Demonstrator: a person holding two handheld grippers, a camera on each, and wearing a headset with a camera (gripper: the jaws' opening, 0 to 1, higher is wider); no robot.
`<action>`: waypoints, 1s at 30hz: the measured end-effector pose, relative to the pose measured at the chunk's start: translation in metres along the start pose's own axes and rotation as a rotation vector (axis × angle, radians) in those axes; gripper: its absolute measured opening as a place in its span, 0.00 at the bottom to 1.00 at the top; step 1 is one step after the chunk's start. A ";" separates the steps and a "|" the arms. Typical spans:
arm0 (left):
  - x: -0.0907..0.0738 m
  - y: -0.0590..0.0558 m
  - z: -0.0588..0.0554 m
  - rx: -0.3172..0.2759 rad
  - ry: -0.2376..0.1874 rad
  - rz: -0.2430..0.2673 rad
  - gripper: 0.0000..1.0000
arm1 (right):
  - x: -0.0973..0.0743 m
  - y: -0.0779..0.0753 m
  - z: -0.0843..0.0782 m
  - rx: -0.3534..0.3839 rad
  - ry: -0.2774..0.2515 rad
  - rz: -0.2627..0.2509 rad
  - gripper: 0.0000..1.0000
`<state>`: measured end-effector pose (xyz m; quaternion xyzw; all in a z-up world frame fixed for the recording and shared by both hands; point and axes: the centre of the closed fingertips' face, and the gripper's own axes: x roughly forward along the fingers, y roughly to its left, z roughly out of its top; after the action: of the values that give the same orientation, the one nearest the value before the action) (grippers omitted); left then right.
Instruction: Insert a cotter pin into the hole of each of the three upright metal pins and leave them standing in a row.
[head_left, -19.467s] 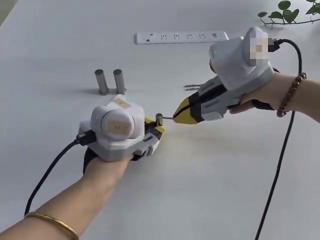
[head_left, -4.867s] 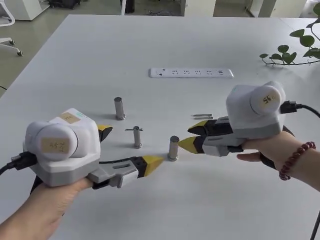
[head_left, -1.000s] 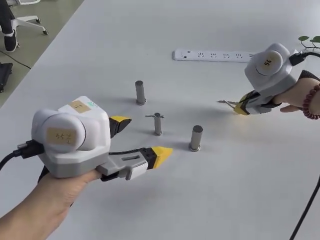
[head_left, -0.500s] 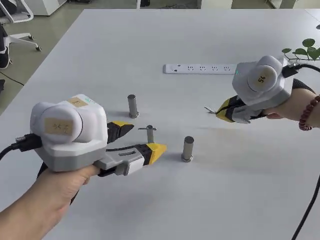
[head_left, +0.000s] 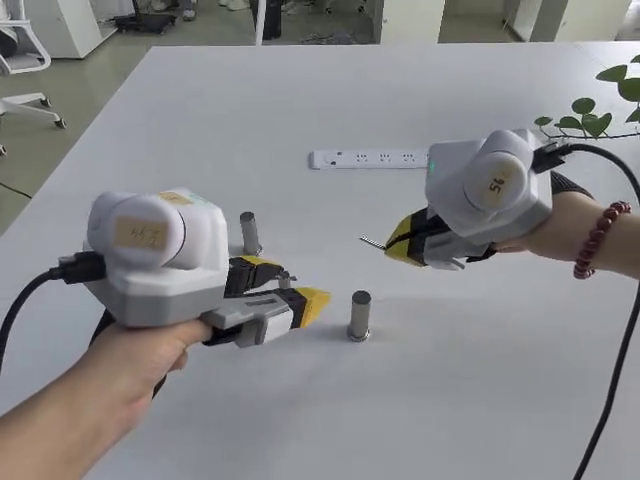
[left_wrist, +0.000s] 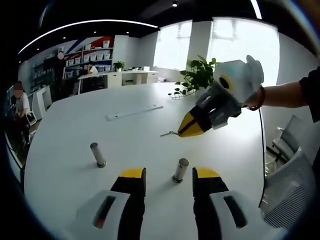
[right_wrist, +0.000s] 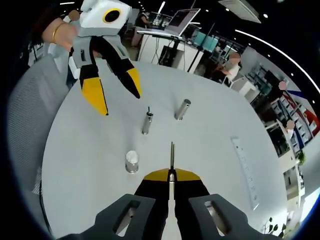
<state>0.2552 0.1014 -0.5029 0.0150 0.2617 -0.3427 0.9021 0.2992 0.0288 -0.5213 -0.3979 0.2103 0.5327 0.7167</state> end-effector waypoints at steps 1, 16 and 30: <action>0.001 0.000 0.001 -0.013 0.001 -0.005 0.34 | -0.001 0.002 0.002 -0.006 -0.005 0.003 0.00; 0.006 -0.012 0.006 -0.168 0.003 -0.062 0.26 | -0.003 0.026 0.031 -0.138 -0.084 0.048 0.00; 0.006 -0.022 0.014 -0.306 -0.007 -0.104 0.14 | -0.006 0.043 0.049 -0.261 -0.121 0.055 0.00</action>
<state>0.2519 0.0783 -0.4901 -0.1373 0.3084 -0.3449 0.8758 0.2514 0.0693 -0.5031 -0.4489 0.1068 0.5980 0.6554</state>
